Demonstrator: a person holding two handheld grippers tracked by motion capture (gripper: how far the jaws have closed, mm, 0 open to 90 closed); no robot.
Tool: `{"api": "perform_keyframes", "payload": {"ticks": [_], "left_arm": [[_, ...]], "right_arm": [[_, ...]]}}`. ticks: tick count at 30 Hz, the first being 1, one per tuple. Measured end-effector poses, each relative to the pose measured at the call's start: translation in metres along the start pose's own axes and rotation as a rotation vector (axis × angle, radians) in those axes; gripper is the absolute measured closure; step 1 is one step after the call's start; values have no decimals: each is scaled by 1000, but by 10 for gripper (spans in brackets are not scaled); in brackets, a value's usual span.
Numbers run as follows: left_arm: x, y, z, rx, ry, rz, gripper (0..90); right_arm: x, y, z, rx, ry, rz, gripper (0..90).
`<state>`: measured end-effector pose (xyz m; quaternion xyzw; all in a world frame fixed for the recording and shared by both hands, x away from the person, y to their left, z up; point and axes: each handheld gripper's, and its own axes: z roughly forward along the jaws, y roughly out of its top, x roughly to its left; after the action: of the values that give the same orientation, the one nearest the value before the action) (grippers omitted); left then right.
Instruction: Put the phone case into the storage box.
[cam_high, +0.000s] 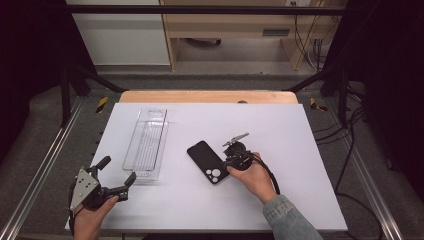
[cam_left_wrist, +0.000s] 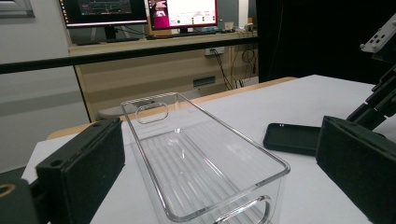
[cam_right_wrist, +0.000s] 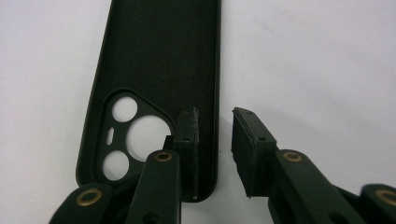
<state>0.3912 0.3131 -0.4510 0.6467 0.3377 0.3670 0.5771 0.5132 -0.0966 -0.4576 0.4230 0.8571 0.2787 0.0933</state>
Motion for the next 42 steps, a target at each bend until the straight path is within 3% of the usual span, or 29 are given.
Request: {"api": "perform_keyframes", "payload": {"ticks": [28, 35, 37, 42], "left_arm": [[0, 0, 0, 1, -1, 1, 10], [0, 0, 0, 2, -1, 2, 10], [0, 0, 0, 3, -1, 3, 10], [-1, 0, 1, 8, 1, 7, 10]], "right_arm": [[-3, -6, 3, -7, 25, 20, 778], [-4, -9, 4, -23, 42, 35, 809], [-6, -12, 5, -32, 30, 37, 863], [-5, -15, 5, -56, 26, 41, 873]]}}
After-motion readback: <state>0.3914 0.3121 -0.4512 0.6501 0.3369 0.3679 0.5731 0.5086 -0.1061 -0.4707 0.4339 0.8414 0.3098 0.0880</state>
